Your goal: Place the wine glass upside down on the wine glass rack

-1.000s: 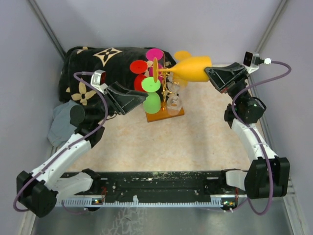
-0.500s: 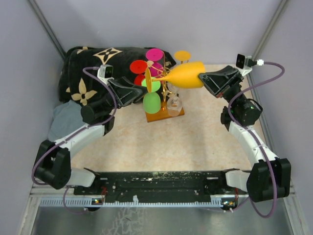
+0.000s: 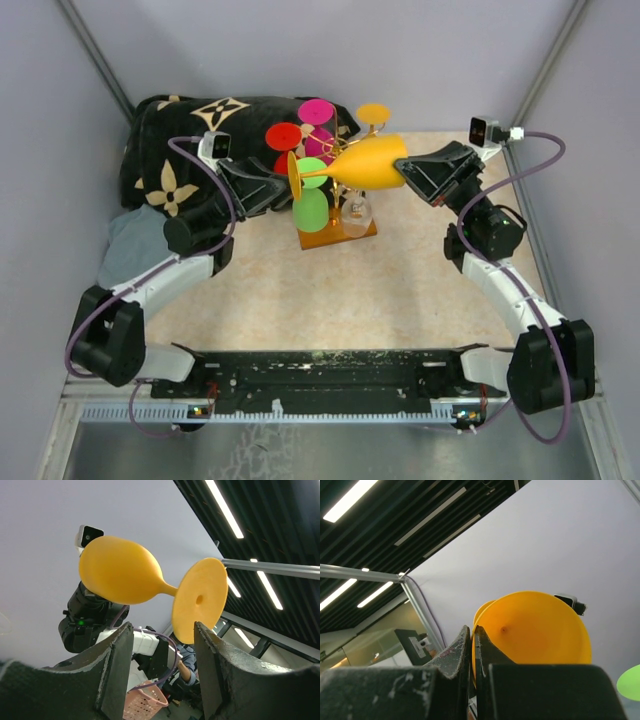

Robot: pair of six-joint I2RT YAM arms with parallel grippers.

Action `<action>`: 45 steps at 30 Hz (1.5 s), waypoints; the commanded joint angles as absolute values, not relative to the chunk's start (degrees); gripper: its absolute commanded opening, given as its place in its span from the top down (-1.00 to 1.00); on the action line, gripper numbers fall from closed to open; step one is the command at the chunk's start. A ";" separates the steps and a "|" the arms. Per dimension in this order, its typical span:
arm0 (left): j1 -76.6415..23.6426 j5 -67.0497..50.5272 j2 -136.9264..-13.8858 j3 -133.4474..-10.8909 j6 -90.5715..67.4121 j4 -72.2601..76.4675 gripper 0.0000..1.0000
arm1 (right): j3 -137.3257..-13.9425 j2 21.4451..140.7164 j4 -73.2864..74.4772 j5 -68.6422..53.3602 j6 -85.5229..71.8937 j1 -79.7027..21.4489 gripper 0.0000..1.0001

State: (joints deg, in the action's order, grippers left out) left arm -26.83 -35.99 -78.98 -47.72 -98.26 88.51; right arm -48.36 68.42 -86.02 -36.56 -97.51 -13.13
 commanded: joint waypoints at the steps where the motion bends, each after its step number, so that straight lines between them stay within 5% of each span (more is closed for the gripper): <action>1: -26.47 -34.91 -76.47 -48.43 -99.14 102.57 -0.15 | -49.80 68.00 -98.76 -34.90 -96.67 -13.80 1.00; 10: -26.68 -34.82 -76.45 -50.06 -100.67 102.54 0.07 | -48.72 70.22 -98.54 -34.56 -94.41 -17.76 1.00; 19: -26.63 -34.37 -75.60 -49.48 -101.13 102.57 0.98 | -49.04 71.45 -98.62 -34.19 -93.52 -18.54 1.00; 23: -26.72 -33.89 -75.27 -49.53 -101.51 102.57 1.00 | -48.57 71.67 -98.67 -34.03 -93.51 -18.54 1.00; 30: -26.50 -33.73 -73.49 -50.02 -101.69 102.25 1.00 | -47.58 70.65 -96.14 -34.13 -90.70 -18.54 0.32; 39: -25.71 -34.81 -71.01 -51.95 -101.56 100.42 1.00 | -45.50 60.94 -76.76 -34.98 -75.34 -18.07 0.27; 45: -25.32 -37.94 -69.23 -53.74 -98.28 95.35 1.00 | -49.18 49.54 -42.31 -29.42 -53.67 -18.01 0.27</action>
State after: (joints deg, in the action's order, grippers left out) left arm -26.00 -35.55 -71.24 -51.18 -102.08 88.77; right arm -44.99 55.55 -61.78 -33.56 -69.89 -18.15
